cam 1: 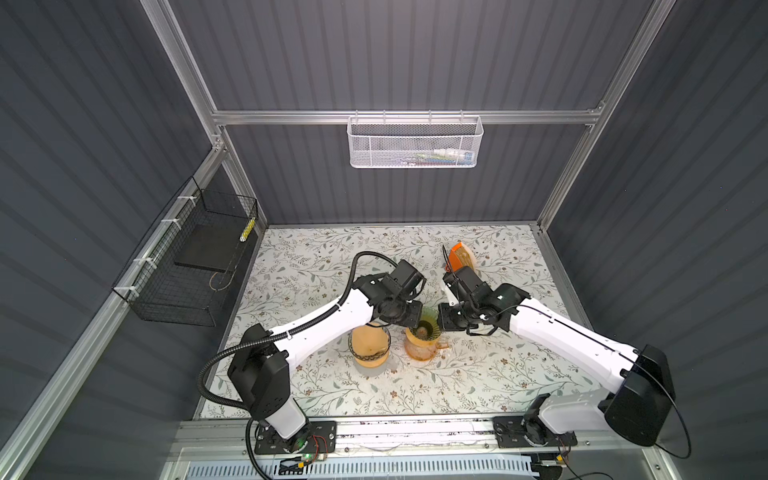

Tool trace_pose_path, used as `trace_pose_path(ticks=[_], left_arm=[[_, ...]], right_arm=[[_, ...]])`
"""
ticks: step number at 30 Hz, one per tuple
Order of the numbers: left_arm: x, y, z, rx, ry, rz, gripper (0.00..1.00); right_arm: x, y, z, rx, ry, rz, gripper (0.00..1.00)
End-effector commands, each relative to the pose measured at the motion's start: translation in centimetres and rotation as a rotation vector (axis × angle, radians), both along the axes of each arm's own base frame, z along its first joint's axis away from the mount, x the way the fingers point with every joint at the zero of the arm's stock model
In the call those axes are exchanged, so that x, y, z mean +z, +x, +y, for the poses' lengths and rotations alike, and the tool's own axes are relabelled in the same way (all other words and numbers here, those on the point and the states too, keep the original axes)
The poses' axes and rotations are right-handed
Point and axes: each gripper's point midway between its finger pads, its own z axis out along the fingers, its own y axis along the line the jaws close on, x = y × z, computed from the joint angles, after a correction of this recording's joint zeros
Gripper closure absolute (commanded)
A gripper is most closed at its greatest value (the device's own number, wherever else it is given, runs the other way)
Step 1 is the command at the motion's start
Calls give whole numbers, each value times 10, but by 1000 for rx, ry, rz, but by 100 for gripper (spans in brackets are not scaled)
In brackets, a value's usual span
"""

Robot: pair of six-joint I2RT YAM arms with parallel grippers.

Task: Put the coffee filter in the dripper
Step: 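Hold the green dripper with both grippers and settle it into the ring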

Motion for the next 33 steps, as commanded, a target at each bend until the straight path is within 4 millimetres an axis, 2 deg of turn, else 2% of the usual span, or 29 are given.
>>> trace_pose_path(ticks=[1, 14, 25, 33], left_arm=[[-66, -28, 29, -11, 204, 160, 100], [-72, -30, 29, -8, 205, 176, 100], [-75, -29, 27, -11, 211, 185, 100], [-64, -22, 25, -5, 200, 148, 100]], right_arm=[[-32, -11, -22, -12, -150, 68, 100], [-45, -14, -21, -3, -191, 58, 100], [-48, -13, -21, 0, -195, 55, 100], [-42, -11, -20, 0, -187, 39, 100]])
